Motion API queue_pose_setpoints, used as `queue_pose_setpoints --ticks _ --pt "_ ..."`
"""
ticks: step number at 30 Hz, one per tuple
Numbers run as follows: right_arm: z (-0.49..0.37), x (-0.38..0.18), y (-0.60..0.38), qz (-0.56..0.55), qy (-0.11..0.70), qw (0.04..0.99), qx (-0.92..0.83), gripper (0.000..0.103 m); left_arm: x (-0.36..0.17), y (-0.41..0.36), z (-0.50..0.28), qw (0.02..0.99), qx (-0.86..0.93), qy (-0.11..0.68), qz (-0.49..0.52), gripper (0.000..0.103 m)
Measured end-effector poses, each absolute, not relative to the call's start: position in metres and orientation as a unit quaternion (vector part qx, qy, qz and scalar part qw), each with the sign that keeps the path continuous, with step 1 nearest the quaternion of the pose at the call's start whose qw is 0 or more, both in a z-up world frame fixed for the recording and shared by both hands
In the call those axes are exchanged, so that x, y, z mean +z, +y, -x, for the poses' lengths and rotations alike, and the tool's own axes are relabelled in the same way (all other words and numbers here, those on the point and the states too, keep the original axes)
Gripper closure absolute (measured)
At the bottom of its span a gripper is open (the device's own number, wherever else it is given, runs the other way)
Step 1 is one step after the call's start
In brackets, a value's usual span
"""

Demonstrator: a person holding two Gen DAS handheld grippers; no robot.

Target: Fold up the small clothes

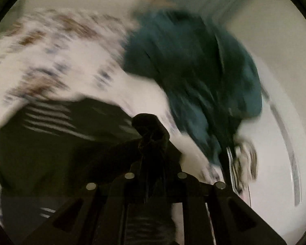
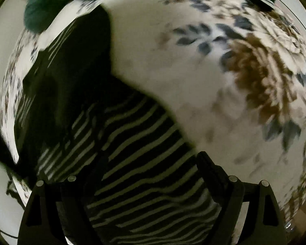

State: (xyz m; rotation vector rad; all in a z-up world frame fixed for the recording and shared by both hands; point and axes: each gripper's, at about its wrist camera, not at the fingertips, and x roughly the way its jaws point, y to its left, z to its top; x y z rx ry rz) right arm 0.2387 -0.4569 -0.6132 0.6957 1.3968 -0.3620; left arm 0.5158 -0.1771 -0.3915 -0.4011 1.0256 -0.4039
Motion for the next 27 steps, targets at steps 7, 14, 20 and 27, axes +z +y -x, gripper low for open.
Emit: queue_pose_setpoints --ticks 7,14,20,27 --pt "-0.233 -0.587 -0.530 -0.323 0.622 0.704 -0.113 0.013 -0.384 -0.166 -0.492 0.834 -0.181 0.501 0.139 0.024" --pt "-0.311 -0.562 -0.538 -0.323 0.605 0.727 -0.032 0.013 -0.398 0.019 -0.458 0.869 0.090 0.483 0.056 0.013" --pt "-0.440 -0.585 -0.454 -0.253 0.617 0.745 -0.006 0.014 -0.440 0.108 -0.444 0.835 0.188 0.511 0.081 0.013" --pt "-0.490 -0.623 -0.403 -0.107 0.660 0.742 -0.041 0.096 -0.476 0.117 -0.448 0.815 0.212 0.523 0.136 0.013"
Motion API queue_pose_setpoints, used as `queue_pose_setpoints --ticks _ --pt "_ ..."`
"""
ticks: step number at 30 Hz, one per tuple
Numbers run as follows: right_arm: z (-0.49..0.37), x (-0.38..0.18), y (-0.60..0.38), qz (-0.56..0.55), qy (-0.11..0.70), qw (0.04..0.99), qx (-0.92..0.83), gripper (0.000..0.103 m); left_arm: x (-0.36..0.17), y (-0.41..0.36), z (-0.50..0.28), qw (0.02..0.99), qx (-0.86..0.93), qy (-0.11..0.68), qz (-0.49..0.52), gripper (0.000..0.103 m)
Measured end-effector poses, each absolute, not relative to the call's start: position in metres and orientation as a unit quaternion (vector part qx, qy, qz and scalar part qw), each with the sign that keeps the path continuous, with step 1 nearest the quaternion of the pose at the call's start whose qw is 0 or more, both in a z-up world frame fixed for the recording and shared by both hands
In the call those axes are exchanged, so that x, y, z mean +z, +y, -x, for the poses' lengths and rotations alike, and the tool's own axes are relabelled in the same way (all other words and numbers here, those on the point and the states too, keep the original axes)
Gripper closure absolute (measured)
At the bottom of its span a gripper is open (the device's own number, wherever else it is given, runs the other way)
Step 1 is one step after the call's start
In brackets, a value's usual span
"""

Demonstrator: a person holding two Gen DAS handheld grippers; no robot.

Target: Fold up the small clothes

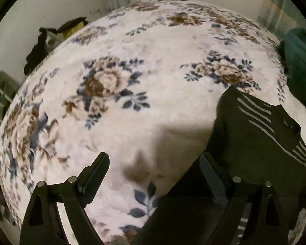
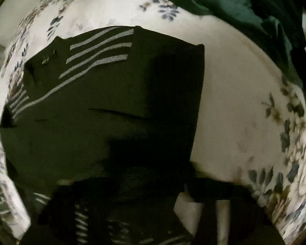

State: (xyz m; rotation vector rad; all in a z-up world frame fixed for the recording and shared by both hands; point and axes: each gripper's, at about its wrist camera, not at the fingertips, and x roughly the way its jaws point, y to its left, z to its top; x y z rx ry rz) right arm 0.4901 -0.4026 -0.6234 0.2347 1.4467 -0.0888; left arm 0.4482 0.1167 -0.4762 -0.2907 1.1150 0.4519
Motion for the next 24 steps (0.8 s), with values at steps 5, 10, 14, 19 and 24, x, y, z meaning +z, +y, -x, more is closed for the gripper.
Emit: queue_pose_setpoints --ticks 5,10,14,19,24 --pt "-0.472 -0.585 -0.406 -0.074 0.598 0.794 -0.081 0.096 -0.487 0.116 -0.460 0.809 0.202 0.529 0.160 0.013" --pt "-0.476 -0.599 -0.423 -0.099 0.660 0.740 -0.086 0.094 -0.500 0.107 -0.479 0.810 0.173 0.540 0.152 0.013" --pt "-0.488 -0.577 -0.419 -0.112 0.649 0.748 -0.086 0.057 -0.511 0.098 -0.498 0.812 0.153 0.545 0.140 0.013" --pt "-0.524 -0.557 -0.362 -0.141 0.641 0.754 0.036 0.045 -0.532 0.077 -0.556 0.817 0.116 0.558 0.090 0.013" --pt "-0.561 -0.606 -0.286 -0.070 0.681 0.726 0.074 0.045 -0.576 0.082 -0.613 0.789 0.103 0.605 0.035 0.000"
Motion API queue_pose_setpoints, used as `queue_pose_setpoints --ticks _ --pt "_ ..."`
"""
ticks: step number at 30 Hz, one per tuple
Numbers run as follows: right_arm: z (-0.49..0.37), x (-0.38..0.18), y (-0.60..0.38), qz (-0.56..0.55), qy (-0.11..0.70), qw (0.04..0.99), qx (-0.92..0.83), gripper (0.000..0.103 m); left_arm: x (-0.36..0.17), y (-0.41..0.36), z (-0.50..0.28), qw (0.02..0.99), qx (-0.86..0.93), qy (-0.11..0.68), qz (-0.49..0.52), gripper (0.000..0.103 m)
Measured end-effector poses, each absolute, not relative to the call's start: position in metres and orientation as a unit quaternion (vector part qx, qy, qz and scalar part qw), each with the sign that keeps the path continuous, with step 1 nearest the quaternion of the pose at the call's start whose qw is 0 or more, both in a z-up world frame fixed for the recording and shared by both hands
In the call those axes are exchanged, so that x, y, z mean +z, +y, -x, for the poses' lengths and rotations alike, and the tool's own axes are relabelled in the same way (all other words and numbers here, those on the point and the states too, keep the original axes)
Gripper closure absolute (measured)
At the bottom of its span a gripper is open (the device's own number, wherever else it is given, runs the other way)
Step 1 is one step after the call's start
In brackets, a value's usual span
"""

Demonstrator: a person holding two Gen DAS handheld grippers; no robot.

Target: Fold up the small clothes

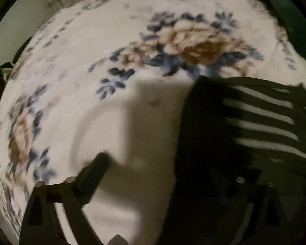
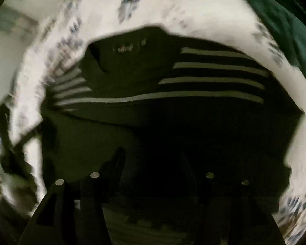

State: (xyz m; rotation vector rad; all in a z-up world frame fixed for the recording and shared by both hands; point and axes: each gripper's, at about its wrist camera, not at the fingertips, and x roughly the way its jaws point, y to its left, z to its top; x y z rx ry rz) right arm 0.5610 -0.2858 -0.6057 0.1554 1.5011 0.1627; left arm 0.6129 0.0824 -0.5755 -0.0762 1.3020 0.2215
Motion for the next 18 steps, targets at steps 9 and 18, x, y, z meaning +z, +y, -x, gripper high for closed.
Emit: queue_pose_setpoints --ticks 9,18 --pt "-0.550 -0.592 -0.282 -0.070 0.666 0.743 0.005 0.002 -0.505 0.085 -0.558 0.823 0.070 0.563 0.026 0.000" --pt "-0.417 -0.492 -0.369 -0.143 0.646 0.750 0.002 0.002 -0.427 0.019 -0.431 0.834 0.044 0.550 0.029 0.000"
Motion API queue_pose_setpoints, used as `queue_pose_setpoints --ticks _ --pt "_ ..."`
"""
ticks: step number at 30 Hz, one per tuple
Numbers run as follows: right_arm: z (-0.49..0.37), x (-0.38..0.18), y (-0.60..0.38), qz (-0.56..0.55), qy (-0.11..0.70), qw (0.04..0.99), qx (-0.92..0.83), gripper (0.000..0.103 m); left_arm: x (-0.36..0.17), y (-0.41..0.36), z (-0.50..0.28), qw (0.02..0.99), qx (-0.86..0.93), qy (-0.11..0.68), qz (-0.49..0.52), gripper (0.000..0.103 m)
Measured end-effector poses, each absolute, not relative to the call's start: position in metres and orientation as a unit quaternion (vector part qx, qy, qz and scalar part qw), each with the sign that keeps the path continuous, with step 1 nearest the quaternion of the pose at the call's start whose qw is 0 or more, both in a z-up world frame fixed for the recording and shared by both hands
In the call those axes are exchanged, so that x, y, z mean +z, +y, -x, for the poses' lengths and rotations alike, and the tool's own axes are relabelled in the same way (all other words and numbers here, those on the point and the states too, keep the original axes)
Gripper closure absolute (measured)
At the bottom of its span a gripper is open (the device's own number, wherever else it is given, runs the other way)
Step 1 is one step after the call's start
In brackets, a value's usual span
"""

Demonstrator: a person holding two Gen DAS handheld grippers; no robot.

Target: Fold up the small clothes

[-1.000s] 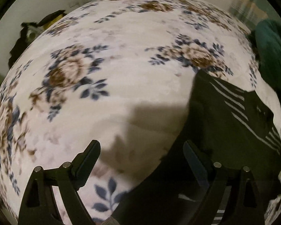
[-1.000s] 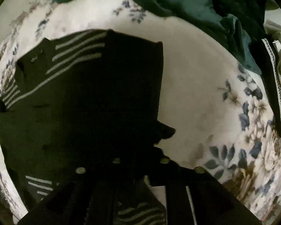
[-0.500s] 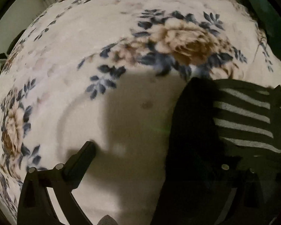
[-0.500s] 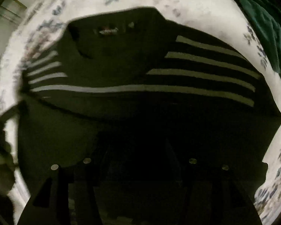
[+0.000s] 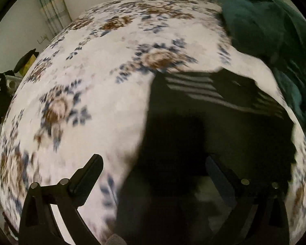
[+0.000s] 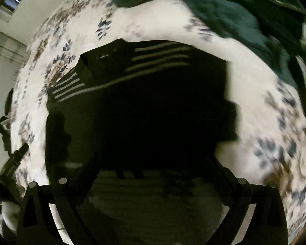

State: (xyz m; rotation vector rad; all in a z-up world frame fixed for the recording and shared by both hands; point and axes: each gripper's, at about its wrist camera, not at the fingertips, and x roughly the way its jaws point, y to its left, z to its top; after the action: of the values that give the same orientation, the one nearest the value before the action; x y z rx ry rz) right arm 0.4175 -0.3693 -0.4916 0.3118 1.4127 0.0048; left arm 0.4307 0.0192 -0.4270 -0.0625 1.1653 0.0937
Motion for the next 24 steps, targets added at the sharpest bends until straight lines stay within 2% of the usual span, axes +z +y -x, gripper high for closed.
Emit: queue_pose_setpoints --ticks 5,7,9,11,15,18,20,22,23,24 --pt "-0.352 -0.473 -0.460 -0.205 0.662 0.721 0.023 0.003 -0.410 -0.076 -0.350 0.818 0.025 0.575 0.006 0.000" --pt "-0.332 -0.474 -0.502 -0.220 0.668 0.710 0.043 0.015 -0.413 -0.122 -0.315 0.807 0.012 0.591 0.003 0.000" --pt "-0.323 -0.479 -0.530 -0.217 0.678 0.700 0.056 0.053 -0.428 -0.176 -0.284 0.789 0.002 0.614 -0.011 0.000" --pt "-0.319 -0.487 -0.559 -0.221 0.688 0.688 0.069 0.062 -0.448 -0.220 -0.259 0.772 -0.010 0.636 -0.016 0.000" --pt "-0.341 -0.508 -0.605 -0.232 0.693 0.671 0.121 0.062 -0.494 -0.277 -0.224 0.737 -0.018 0.675 -0.004 0.000" --pt "-0.376 -0.531 -0.620 -0.246 0.692 0.663 0.143 0.053 -0.526 -0.310 -0.205 0.720 -0.022 0.694 -0.010 0.000" --pt "-0.406 -0.549 -0.624 -0.260 0.692 0.654 0.158 0.052 -0.546 -0.321 -0.201 0.715 -0.020 0.698 -0.026 0.000" --pt "-0.438 -0.568 -0.620 -0.280 0.692 0.643 0.170 0.048 -0.563 -0.328 -0.202 0.714 -0.014 0.698 -0.042 0.019" --pt "-0.448 -0.574 -0.618 -0.288 0.690 0.640 0.176 0.046 -0.569 -0.329 -0.204 0.715 -0.015 0.697 -0.046 0.035" --pt "-0.467 -0.584 -0.612 -0.295 0.688 0.637 0.184 0.039 -0.572 -0.330 -0.205 0.722 -0.016 0.690 -0.049 0.048"
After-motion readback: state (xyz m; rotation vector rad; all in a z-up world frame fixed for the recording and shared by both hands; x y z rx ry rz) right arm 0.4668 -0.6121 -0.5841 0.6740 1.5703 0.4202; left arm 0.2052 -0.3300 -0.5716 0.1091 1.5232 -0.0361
